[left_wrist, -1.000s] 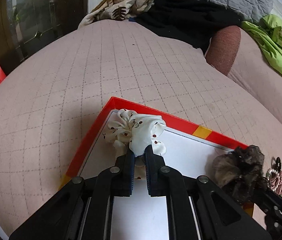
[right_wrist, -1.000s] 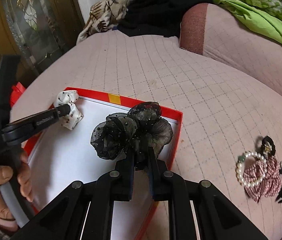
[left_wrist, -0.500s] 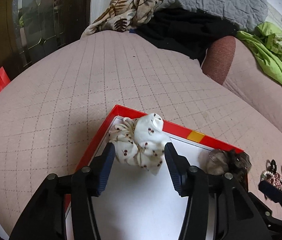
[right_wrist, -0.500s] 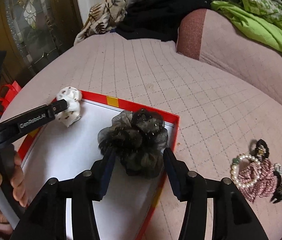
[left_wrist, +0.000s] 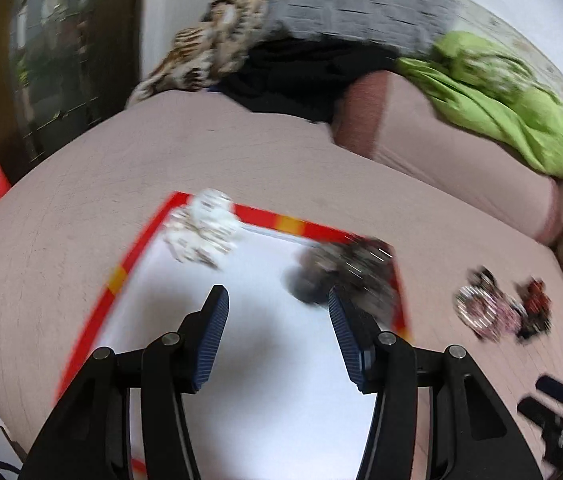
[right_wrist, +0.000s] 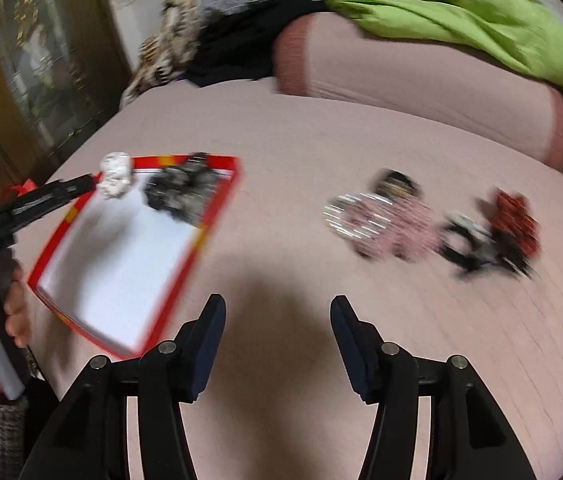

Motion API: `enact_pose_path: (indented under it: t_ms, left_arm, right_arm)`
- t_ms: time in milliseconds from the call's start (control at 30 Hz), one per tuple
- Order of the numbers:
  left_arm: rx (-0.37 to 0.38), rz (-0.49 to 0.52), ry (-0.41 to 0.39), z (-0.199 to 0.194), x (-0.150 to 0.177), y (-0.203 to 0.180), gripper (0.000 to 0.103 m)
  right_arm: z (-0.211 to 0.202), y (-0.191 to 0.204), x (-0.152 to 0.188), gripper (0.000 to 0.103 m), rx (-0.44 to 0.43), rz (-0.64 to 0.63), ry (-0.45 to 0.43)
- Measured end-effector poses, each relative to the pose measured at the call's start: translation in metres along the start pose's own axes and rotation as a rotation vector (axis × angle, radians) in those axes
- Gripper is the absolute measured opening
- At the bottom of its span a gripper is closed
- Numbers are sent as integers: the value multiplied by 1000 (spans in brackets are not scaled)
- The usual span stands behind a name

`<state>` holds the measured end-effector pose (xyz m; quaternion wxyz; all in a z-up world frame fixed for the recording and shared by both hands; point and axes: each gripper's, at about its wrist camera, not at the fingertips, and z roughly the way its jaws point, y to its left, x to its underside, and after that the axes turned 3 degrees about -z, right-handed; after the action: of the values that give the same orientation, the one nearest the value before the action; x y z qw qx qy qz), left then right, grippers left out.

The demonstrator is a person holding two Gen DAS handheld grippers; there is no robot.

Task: Organize jewelry
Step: 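Place white scrunchie in the tray with left tool while right tool places black scrunchie, then grasp the plaid scrunchie with left tool while right tool grasps red polka-dot scrunchie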

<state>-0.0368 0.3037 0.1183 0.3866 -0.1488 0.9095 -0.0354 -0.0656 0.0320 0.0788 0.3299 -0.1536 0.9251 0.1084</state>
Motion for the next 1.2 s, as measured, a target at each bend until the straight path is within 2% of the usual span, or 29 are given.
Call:
enact_pose_path:
  t_ms: [67, 133, 267, 433, 567, 700, 1000, 1100, 1200]
  left_arm:
    - [41, 31, 19, -11, 13, -20, 51]
    - [78, 104, 48, -19, 28, -51, 52]
    - [103, 241, 89, -22, 49, -107, 52]
    - [177, 330, 127, -20, 66, -162, 52]
    - [222, 377, 157, -4, 70, -201, 51]
    - [232, 394, 222, 25, 73, -231, 51]
    - [233, 490, 227, 68, 65, -281, 51]
    - [220, 528, 233, 87, 66, -295, 51]
    - [211, 561, 245, 104, 67, -304, 50]
  right_arm:
    - [-11, -24, 14, 60, 23, 35, 1]
    - [-21, -49, 26, 60, 46, 76, 1]
    - [-39, -97, 49, 60, 68, 176, -16]
    - [-55, -135, 67, 61, 80, 245, -48]
    - [-56, -159, 77, 61, 69, 299, -58]
    - [-49, -179, 73, 61, 67, 321, -68]
    - [-21, -221, 48, 61, 72, 368, -88]
    - [-15, -234, 32, 61, 84, 367, -110]
    - [-5, -249, 6, 67, 111, 358, -124]
